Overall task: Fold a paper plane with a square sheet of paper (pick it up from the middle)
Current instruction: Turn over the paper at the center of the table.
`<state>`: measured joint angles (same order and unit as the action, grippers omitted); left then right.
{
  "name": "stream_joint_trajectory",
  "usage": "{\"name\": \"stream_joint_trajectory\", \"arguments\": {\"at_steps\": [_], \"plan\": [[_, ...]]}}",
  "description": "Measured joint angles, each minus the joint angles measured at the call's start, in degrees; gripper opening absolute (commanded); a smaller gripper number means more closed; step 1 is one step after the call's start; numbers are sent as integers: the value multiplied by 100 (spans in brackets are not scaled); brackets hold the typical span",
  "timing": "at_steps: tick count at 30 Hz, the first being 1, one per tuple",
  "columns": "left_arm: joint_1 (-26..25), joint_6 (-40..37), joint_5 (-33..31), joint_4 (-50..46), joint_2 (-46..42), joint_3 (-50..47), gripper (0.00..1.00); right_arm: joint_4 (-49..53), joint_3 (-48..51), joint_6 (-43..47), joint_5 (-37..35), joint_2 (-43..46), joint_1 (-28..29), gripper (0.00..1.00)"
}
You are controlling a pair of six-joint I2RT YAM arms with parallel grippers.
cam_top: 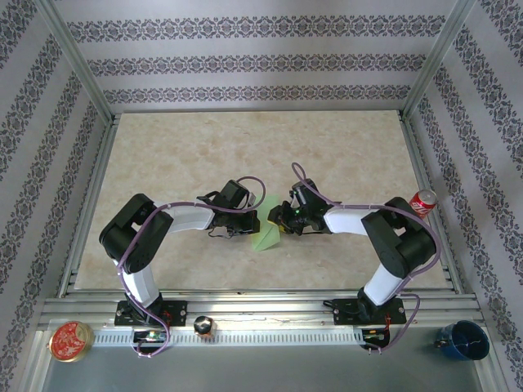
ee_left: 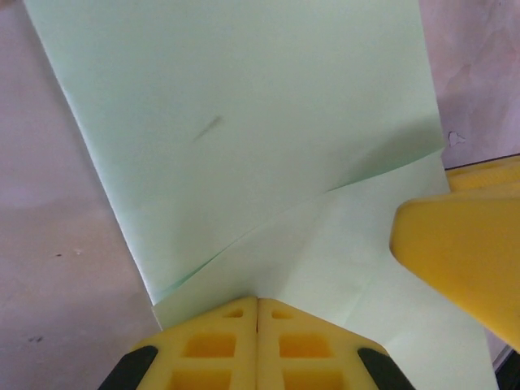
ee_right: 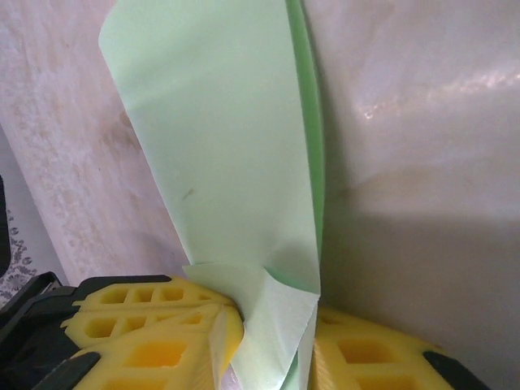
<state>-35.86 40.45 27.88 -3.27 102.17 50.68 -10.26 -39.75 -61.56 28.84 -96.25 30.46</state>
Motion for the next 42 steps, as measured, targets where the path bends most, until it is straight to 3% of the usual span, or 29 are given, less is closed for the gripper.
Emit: {"name": "stream_joint_trajectory", "arguments": {"at_steps": [7, 9, 15, 22, 25, 31, 35, 37, 42], "plan": [[0, 57, 17, 57, -2, -22, 7, -310, 2, 203, 146, -105, -162, 17], [0, 59, 17, 59, -7, -24, 8, -361, 2, 271, 203, -136, -188, 11], [-2, 83, -33, -15, -212, -98, 17, -400, 4, 437, 275, -157, -223, 4], [-2, -55, -581, -195, -1390, -245, 36, 136, -26, 981, 0, 533, -223, 1], [0, -205, -916, -271, -1878, -258, 43, 1071, -402, 1574, -566, 986, -197, 0], [70, -542, -1478, -402, -2540, -511, 63, 3080, -1742, 2924, -2409, 1443, 168, 0], [149, -708, -1897, -516, -2931, -743, 81, 4369, -2546, 3497, -3816, 1388, 389, 0], [177, -756, -2111, -531, -3167, -883, 98, 4841, -2817, 3650, -4360, 1279, 426, 0], [236, -750, -2549, -555, -3790, -1202, 100, 5545, -3150, 3757, -5263, 804, 529, 0]]}}
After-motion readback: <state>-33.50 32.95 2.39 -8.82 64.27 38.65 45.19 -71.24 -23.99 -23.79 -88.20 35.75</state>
